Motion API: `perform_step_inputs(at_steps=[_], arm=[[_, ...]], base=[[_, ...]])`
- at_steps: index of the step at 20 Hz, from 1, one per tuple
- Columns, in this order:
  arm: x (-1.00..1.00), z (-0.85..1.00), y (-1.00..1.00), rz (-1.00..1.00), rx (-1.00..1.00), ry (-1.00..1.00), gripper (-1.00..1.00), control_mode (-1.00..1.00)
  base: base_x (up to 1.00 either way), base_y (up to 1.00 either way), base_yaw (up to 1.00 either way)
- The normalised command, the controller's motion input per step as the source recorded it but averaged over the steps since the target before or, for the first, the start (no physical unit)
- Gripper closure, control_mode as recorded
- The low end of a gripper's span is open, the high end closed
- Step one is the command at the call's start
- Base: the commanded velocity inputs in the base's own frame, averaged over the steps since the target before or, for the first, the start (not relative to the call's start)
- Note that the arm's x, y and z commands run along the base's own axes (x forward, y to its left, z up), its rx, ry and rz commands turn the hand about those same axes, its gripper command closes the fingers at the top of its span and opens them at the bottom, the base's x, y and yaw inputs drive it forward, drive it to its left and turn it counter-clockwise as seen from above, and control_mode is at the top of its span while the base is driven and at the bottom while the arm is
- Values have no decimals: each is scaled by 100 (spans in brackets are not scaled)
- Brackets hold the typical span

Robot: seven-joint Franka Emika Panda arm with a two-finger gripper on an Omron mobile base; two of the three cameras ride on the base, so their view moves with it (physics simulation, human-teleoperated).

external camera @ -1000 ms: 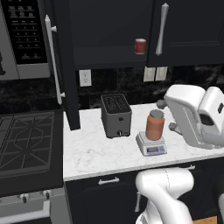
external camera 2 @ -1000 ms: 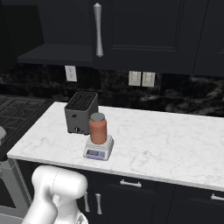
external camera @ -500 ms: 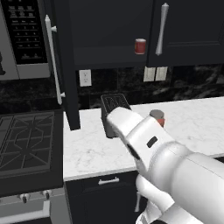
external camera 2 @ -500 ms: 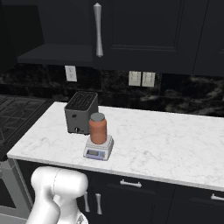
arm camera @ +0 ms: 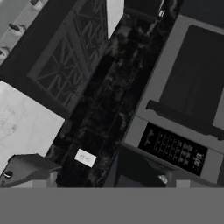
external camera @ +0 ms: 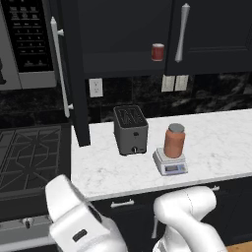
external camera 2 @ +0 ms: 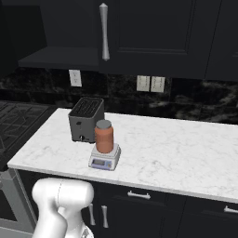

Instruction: Pick the honey bottle and place it on the digital scale for weighing, and close the cabinet.

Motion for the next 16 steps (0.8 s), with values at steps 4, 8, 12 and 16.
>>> perform_step_inputs(at_steps=[4,8,12,16], arm=[[15,-32,100,-11,4,-22,-100,-100],[63,-5,96,-13,5,-10,-100,-100],[62,2,81,-14,7,-11,-100,-100],[79,3,54,-21,13,-13,-100,-100]], base=[[0,0,0],[0,0,0],[0,0,0],[0,0,0]])
